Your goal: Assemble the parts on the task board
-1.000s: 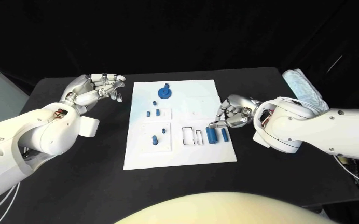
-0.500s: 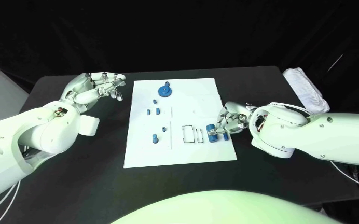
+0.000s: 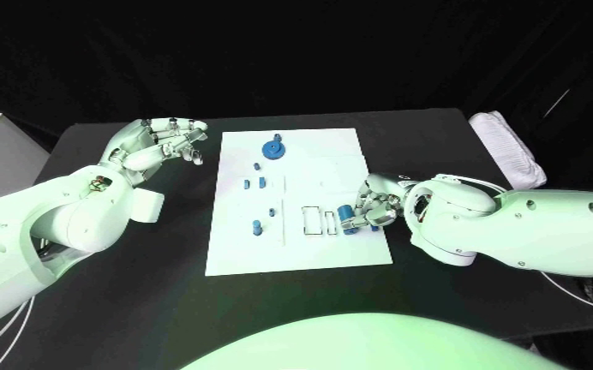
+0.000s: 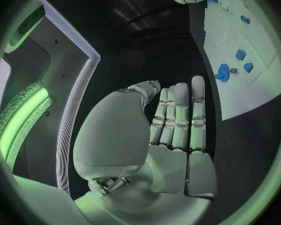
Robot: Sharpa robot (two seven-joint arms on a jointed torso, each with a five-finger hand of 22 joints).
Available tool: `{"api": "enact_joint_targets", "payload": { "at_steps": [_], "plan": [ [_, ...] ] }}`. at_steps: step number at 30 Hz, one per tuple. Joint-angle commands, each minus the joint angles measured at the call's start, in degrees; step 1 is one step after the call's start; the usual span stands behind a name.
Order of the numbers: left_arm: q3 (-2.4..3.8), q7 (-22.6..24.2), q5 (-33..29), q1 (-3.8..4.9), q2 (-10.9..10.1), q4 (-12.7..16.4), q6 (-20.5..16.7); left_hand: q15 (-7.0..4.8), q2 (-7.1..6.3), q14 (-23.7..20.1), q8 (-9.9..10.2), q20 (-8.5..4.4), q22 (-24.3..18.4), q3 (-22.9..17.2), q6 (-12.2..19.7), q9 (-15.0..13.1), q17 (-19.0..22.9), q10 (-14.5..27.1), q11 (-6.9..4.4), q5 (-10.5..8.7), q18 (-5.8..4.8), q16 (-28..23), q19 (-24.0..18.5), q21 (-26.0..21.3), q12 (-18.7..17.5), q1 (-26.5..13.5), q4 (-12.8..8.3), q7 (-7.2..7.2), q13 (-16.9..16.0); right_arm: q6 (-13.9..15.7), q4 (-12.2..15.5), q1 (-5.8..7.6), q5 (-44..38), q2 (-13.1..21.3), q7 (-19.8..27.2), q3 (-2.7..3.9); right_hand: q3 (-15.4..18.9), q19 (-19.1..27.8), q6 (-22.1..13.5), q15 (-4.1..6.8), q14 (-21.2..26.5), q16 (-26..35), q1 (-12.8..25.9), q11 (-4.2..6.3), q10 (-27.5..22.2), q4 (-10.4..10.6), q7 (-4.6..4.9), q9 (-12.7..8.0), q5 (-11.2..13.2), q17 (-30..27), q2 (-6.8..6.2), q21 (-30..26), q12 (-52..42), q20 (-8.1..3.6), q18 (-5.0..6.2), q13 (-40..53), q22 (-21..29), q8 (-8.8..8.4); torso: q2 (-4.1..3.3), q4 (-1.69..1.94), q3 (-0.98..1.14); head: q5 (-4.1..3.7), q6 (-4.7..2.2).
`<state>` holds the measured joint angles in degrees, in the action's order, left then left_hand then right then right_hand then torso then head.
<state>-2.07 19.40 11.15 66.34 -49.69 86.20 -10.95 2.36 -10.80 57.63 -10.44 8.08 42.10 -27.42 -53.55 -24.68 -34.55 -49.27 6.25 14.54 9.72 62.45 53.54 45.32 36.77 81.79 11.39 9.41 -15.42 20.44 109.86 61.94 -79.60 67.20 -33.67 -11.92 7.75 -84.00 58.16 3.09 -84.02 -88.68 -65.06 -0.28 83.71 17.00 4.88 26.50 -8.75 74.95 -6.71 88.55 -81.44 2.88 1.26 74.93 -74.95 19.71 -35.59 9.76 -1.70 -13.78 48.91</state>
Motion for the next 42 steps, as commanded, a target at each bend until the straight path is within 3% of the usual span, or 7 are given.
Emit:
{"api": "enact_joint_targets", "payload": {
  "at_steps": [1,15,18,20,26,37,42],
  "plan": [
    [0.04,0.50,-0.12,0.01,-0.03,0.04,0.55,0.19,0.47,-0.22,0.09,0.09,-0.08,0.27,0.07,0.04,-0.06,-0.33,-0.03,0.07,0.77,-0.36,0.40,-0.33,-0.20,-0.03,0.00,0.09,0.05,-0.06,-0.41,-0.22,-1.62,-0.61,-1.36,-0.02,0.30,-5.80,0.27,0.49,-5.43,-0.26,0.61,0.01,0.39,-0.02,-0.24,0.06,0.25,12.36,-0.15,0.23,-0.12,-0.58,-1.04,5.33,-14.76,0.17,0.00,-0.05,-0.03,0.14,0.09],
    [0.04,0.71,-0.11,0.02,-0.43,0.29,0.43,0.19,0.48,-0.23,0.10,0.09,-0.09,0.29,0.08,0.05,-0.06,-0.33,-0.03,0.08,0.77,-0.37,0.41,-0.35,-0.20,-0.01,0.01,0.09,0.07,-0.41,-3.39,-0.82,-2.23,-2.55,-2.62,-0.03,-0.10,-5.79,0.03,0.53,-5.43,-0.27,-2.81,0.07,0.42,-0.40,-0.28,-0.08,-1.29,12.41,1.77,0.30,0.27,-0.62,-1.05,5.59,-14.77,0.62,0.03,-0.07,-0.02,0.54,0.25],
    [0.04,0.72,-0.11,0.02,-0.47,0.29,0.45,0.19,0.48,-0.23,0.10,0.09,-0.09,0.29,0.08,0.05,-0.06,-0.33,-0.03,0.08,0.77,-0.37,0.41,-0.35,-0.20,-0.01,0.01,0.09,0.07,-0.01,-3.59,-0.87,-1.96,-2.95,-2.57,-0.03,0.14,-5.79,-0.12,0.52,-5.43,-0.28,-4.71,0.06,0.43,-0.44,-0.27,-0.22,-4.10,12.44,2.13,0.33,0.46,-0.61,-1.05,5.74,-14.78,0.77,0.10,-0.10,0.00,0.54,0.17],
    [0.04,0.72,-0.11,0.02,-0.50,0.28,0.47,0.19,0.48,-0.23,0.10,0.09,-0.09,0.29,0.08,0.05,-0.06,-0.33,-0.03,0.08,0.77,-0.37,0.41,-0.35,-0.20,-0.01,0.01,0.09,0.07,0.33,-3.67,-0.90,-1.65,-3.20,-2.54,-0.03,-0.18,-5.78,-0.49,0.50,-5.41,-0.25,-7.43,0.01,0.37,-0.61,-0.19,-0.54,-10.00,12.38,2.30,0.29,0.78,-0.61,-1.05,5.82,-14.76,0.65,0.08,-0.10,0.00,0.48,0.08],
    [0.04,0.67,-0.11,0.02,-0.59,0.21,0.49,0.19,0.48,-0.23,0.10,0.09,-0.09,0.29,0.08,0.05,-0.06,-0.33,-0.03,0.08,0.77,-0.37,0.41,-0.35,-0.20,-0.01,0.01,0.09,0.07,1.07,-3.71,-0.93,-0.27,-3.49,-2.12,-0.03,-2.81,-5.77,-0.70,0.41,-5.44,-0.28,-10.08,-0.08,0.32,-0.40,-0.02,-1.42,-13.86,12.51,2.03,0.32,1.10,-0.52,-1.05,5.99,-14.77,0.00,0.08,-0.13,-0.01,0.54,-0.09],
    [0.04,0.57,-0.11,0.03,-0.64,0.20,0.46,0.20,0.52,-0.23,0.09,0.10,-0.11,0.33,0.07,0.05,-0.08,-0.34,-0.03,0.09,0.77,-0.39,0.42,-0.39,-0.21,-0.01,0.07,0.09,0.10,2.60,-3.65,-0.95,-0.34,-4.42,-1.13,-0.03,-4.33,-5.80,-0.51,0.23,-5.46,-0.33,-9.74,-0.27,0.34,-0.50,0.14,-2.04,-9.70,12.64,0.34,0.51,1.32,-0.34,-1.08,6.17,-14.81,-0.28,0.06,-0.10,0.01,0.63,-0.13],
    [0.04,0.55,-0.11,0.03,-0.65,0.21,0.43,0.20,0.52,-0.23,0.09,0.10,-0.11,0.33,0.07,0.05,-0.08,-0.34,-0.03,0.09,0.77,-0.39,0.42,-0.39,-0.21,-0.01,0.07,0.09,0.10,4.45,-3.29,-0.95,-0.30,-4.42,-0.50,-0.02,-10.99,-6.00,0.71,0.64,-5.59,-0.56,-13.28,0.21,0.85,-0.43,-0.28,-3.10,-8.08,13.21,-0.01,1.45,0.96,-0.60,-1.26,6.94,-15.05,-0.68,0.08,-0.09,-0.02,0.59,-0.23]
  ]
}}
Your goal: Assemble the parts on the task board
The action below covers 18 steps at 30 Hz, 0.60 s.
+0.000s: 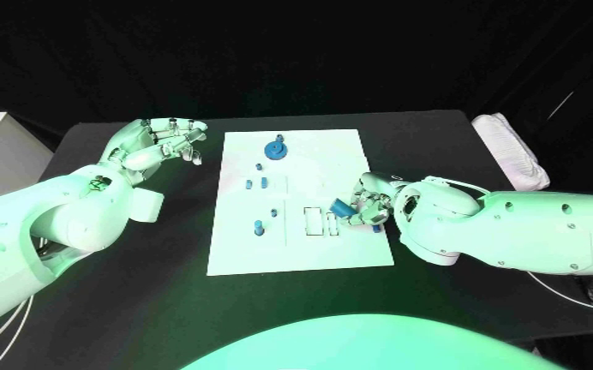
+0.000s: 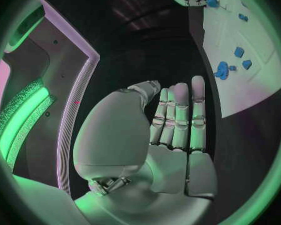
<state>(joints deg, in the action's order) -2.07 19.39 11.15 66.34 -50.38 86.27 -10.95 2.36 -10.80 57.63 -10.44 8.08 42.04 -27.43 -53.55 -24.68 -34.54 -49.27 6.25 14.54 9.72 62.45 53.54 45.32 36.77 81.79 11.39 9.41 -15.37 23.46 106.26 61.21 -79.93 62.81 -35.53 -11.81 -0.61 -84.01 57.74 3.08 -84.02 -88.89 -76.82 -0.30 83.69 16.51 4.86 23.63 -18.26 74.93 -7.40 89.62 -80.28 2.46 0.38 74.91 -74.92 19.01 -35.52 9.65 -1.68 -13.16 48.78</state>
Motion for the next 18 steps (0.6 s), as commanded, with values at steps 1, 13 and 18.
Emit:
{"api": "enact_joint_targets", "payload": {
  "at_steps": [1,13,18],
  "plan": [
    [0.04,0.55,-0.11,0.03,0.04,0.13,0.42,0.20,0.52,-0.23,0.09,0.10,-0.04,0.34,0.07,0.05,-0.09,-0.34,-0.02,0.09,0.77,-0.39,0.42,-0.40,-0.21,-0.01,0.08,0.09,0.05,2.13,0.51,-0.22,0.30,0.11,1.63,-0.13,-3.49,-5.99,1.51,0.67,-5.64,-0.45,-1.54,0.30,1.04,0.05,-0.42,-0.30,1.57,13.48,0.74,0.38,-0.42,-0.24,-0.38,7.19,-15.08,0.10,0.02,0.02,-0.05,-0.03,-0.13],
    [0.04,0.57,-0.11,0.03,0.33,-0.14,0.38,0.20,0.52,-0.23,0.09,0.10,-0.04,0.34,0.07,0.05,-0.09,-0.34,-0.02,0.09,0.77,-0.39,0.42,-0.40,-0.21,-0.01,0.08,0.09,0.05,8.83,4.00,1.65,6.82,2.17,5.39,-0.01,-9.93,-5.99,3.62,1.30,-5.98,-1.11,0.00,1.06,2.67,-0.05,-1.28,-0.85,1.49,15.07,-0.40,0.38,-2.55,-0.78,-0.38,9.30,-15.08,0.50,0.07,-0.03,0.02,0.32,-1.10],
    [0.04,0.61,-0.11,0.03,0.54,-0.43,0.39,0.20,0.52,-0.23,0.09,0.10,-0.04,0.34,0.07,0.05,-0.09,-0.34,-0.02,0.09,0.77,-0.39,0.42,-0.40,-0.21,-0.01,0.08,0.09,0.05,8.79,4.95,2.61,9.24,2.38,5.90,0.03,-11.05,-5.99,3.76,1.32,-5.98,-1.11,0.80,1.07,2.77,0.00,-1.28,-0.94,1.54,15.07,-0.83,0.38,-2.60,-0.82,-0.38,9.43,-15.08,0.52,0.15,0.01,0.00,0.69,-2.35]
  ]
}}
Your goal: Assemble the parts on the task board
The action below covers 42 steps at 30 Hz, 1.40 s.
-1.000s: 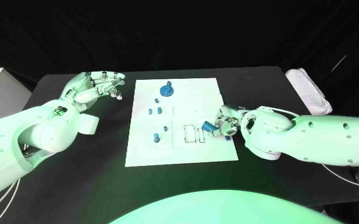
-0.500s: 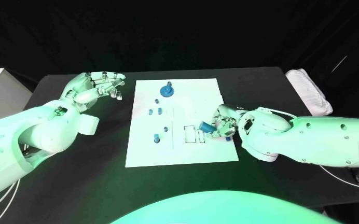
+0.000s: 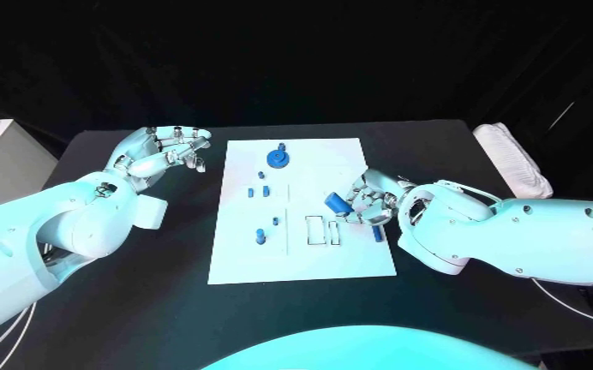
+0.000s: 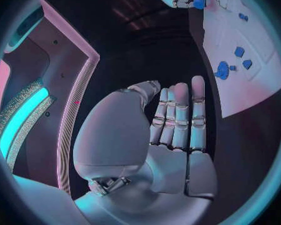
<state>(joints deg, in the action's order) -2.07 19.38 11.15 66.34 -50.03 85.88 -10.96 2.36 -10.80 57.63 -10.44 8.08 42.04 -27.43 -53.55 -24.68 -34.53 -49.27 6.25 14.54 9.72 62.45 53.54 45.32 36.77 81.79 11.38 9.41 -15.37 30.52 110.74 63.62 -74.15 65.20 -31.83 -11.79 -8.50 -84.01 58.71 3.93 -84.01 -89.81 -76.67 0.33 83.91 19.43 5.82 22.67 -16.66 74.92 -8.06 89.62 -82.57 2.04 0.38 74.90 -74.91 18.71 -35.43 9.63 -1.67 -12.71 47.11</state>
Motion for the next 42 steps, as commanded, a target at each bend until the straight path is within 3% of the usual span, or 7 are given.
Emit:
{"api": "enact_joint_targets", "payload": {
  "at_steps": [1,5,11,16,24,36,42],
  "plan": [
    [0.04,0.63,-0.11,0.02,0.23,-0.10,0.40,0.20,0.52,-0.23,0.09,0.10,-0.05,0.34,0.07,0.05,-0.10,-0.34,-0.03,0.09,0.77,-0.39,0.42,-0.40,-0.21,-0.01,0.08,0.09,0.06,1.49,0.60,0.30,3.98,-0.09,2.24,0.02,-3.38,-5.99,2.80,0.46,-5.99,-0.19,0.86,0.44,2.58,-2.91,-2.25,0.01,-0.06,15.08,-0.23,0.38,-0.34,-0.41,-0.38,9.47,-15.09,0.83,0.04,0.03,-0.02,0.29,-0.81],
    [0.04,0.65,-0.11,0.02,0.37,-0.25,0.42,0.20,0.52,-0.23,0.09,0.10,-0.05,0.34,0.07,0.05,-0.10,-0.34,-0.03,0.09,0.77,-0.39,0.42,-0.40,-0.21,-0.01,0.08,0.09,0.06,-0.87,0.72,0.51,6.06,-0.74,1.94,0.02,-4.63,-5.99,2.88,0.38,-5.99,-0.19,3.05,0.35,2.68,-2.84,-2.14,-0.09,0.84,15.08,-0.69,0.38,-0.38,-0.36,-0.38,9.63,-15.09,0.87,-0.02,0.02,-0.03,0.48,-1.00],
    [0.04,0.66,-0.11,0.02,0.70,-0.42,0.50,0.20,0.59,-0.21,0.13,0.11,-0.09,0.39,0.12,0.07,-0.13,-0.37,-0.02,0.11,0.77,-0.42,0.45,-0.46,-0.22,0.03,0.17,0.10,0.10,-6.70,-0.49,0.24,8.99,-3.22,0.60,-0.04,-6.11,-5.99,2.89,0.24,-5.99,-0.19,7.44,0.19,2.66,-2.82,-1.99,-0.16,3.26,15.08,-0.57,0.38,-0.11,-0.21,-0.38,9.65,-15.09,1.04,0.00,0.05,-0.18,0.62,-1.36],
    [0.04,0.65,-0.13,0.02,0.90,-0.55,0.52,0.20,0.59,-0.21,0.13,0.11,-0.09,0.39,0.12,0.07,-0.13,-0.37,-0.02,0.11,0.77,-0.42,0.45,-0.46,-0.22,0.03,0.17,0.10,0.10,-8.60,-1.57,-0.66,10.18,-5.12,-0.18,-0.09,-7.18,-5.99,2.97,0.22,-5.99,-0.19,10.29,0.19,2.77,-2.83,-2.01,-0.14,3.64,15.08,0.09,0.38,-0.14,-0.15,-0.38,9.82,-15.09,1.29,-0.06,0.08,-0.08,0.98,-1.51],
    [0.04,0.62,-0.14,0.02,0.93,-0.59,0.51,0.20,0.59,-0.21,0.13,0.11,-0.09,0.39,0.12,0.07,-0.13,-0.37,-0.02,0.11,0.77,-0.42,0.45,-0.46,-0.22,0.03,0.17,0.10,0.10,-8.70,-2.20,-1.61,10.84,-6.73,-0.92,-0.11,-7.58,-5.99,3.01,0.23,-5.99,-0.19,11.60,0.20,2.94,-2.87,-2.03,-0.11,3.76,15.08,0.12,0.38,-0.43,-0.14,-0.38,10.09,-15.09,1.45,-0.13,0.06,-0.05,1.41,-1.14],
    [0.04,0.58,-0.16,0.03,0.79,-0.61,0.46,0.20,0.59,-0.21,0.13,0.11,-0.09,0.39,0.12,0.07,-0.13,-0.37,-0.02,0.11,0.77,-0.42,0.45,-0.46,-0.22,0.03,0.17,0.10,0.10,-5.54,-2.27,-1.78,9.96,-7.11,-1.70,-0.11,-7.88,-5.99,3.22,0.26,-5.99,-0.19,12.24,0.26,3.16,-2.91,-2.12,-0.05,3.82,15.08,0.17,0.38,-0.84,-0.16,-0.38,10.42,-15.09,1.65,-0.15,-0.01,0.04,1.60,-0.84],
    [0.04,0.53,-0.17,0.03,0.75,-0.62,0.47,0.20,0.66,-0.20,0.11,0.11,-0.11,0.44,0.07,0.07,-0.15,-0.39,-0.02,0.12,0.77,-0.44,0.49,-0.51,-0.22,0.06,0.23,0.10,0.14,-5.40,-2.22,-1.79,9.69,-7.08,-1.77,-0.10,-8.30,-5.99,3.31,0.33,-5.99,-0.19,13.22,0.33,3.26,-2.87,-2.20,-0.01,3.88,15.08,0.38,0.38,-0.98,-0.21,-0.38,10.57,-15.09,1.82,-0.17,0.00,0.06,1.54,-0.68]
  ]
}}
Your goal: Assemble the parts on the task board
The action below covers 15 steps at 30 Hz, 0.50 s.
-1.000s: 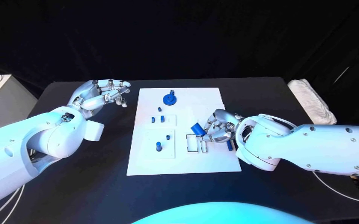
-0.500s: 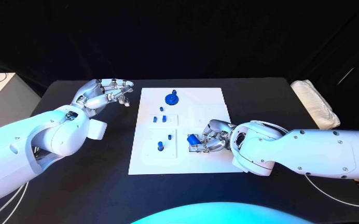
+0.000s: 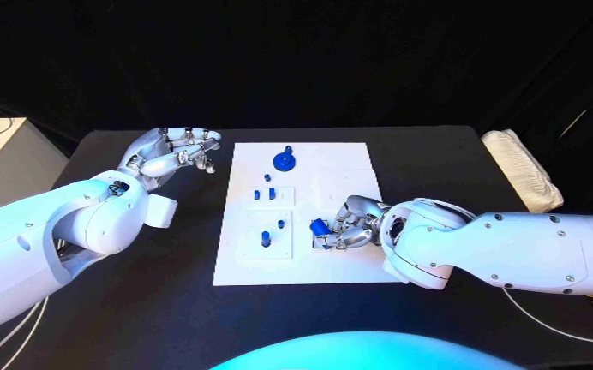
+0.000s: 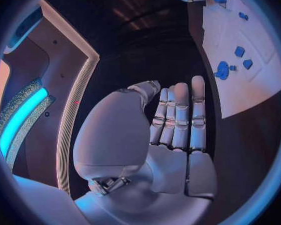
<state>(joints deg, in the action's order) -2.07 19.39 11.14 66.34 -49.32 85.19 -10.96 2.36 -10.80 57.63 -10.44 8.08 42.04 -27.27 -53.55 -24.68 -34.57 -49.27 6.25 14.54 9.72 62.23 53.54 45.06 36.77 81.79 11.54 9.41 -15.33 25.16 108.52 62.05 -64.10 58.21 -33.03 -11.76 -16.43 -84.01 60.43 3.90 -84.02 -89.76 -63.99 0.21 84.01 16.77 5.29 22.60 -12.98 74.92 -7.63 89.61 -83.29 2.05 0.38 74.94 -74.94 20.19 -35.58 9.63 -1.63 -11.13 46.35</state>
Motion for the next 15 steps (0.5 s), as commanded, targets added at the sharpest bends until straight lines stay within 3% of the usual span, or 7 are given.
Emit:
{"api": "enact_joint_targets", "payload": {
  "at_steps": [1,15],
  "plan": [
    [0.04,0.50,-0.17,0.03,0.03,0.07,0.46,0.20,0.66,-0.20,0.11,0.11,-0.11,0.28,0.07,0.07,-0.11,-0.39,-0.03,0.12,0.77,-0.22,0.49,-0.25,-0.22,0.06,0.08,0.10,0.10,-0.18,0.02,-0.22,-0.39,-0.06,-0.59,-0.13,-0.41,-5.99,1.58,0.36,-5.98,-0.24,0.66,0.46,3.17,-0.21,-1.67,0.06,0.22,15.08,-0.03,0.39,-0.27,-0.23,-0.38,10.55,-15.06,0.35,-0.02,-0.02,0.03,-0.04,0.12],
    [0.04,0.40,-0.18,0.03,-0.05,0.08,0.45,0.20,0.75,-0.20,0.10,0.11,-0.12,0.28,0.04,0.07,-0.12,-0.40,-0.02,0.13,0.77,-0.23,0.50,-0.27,-0.22,0.05,0.14,0.09,0.11,-0.88,0.17,-0.22,-1.44,0.14,-0.86,-0.13,-1.17,-5.99,1.57,0.45,-5.98,-0.24,4.50,0.56,3.31,-0.22,-1.79,0.22,1.20,15.08,0.06,0.39,-0.36,-0.33,-0.38,10.78,-15.06,0.86,0.05,0.06,-0.02,-0.22,0.30]
  ]
}}
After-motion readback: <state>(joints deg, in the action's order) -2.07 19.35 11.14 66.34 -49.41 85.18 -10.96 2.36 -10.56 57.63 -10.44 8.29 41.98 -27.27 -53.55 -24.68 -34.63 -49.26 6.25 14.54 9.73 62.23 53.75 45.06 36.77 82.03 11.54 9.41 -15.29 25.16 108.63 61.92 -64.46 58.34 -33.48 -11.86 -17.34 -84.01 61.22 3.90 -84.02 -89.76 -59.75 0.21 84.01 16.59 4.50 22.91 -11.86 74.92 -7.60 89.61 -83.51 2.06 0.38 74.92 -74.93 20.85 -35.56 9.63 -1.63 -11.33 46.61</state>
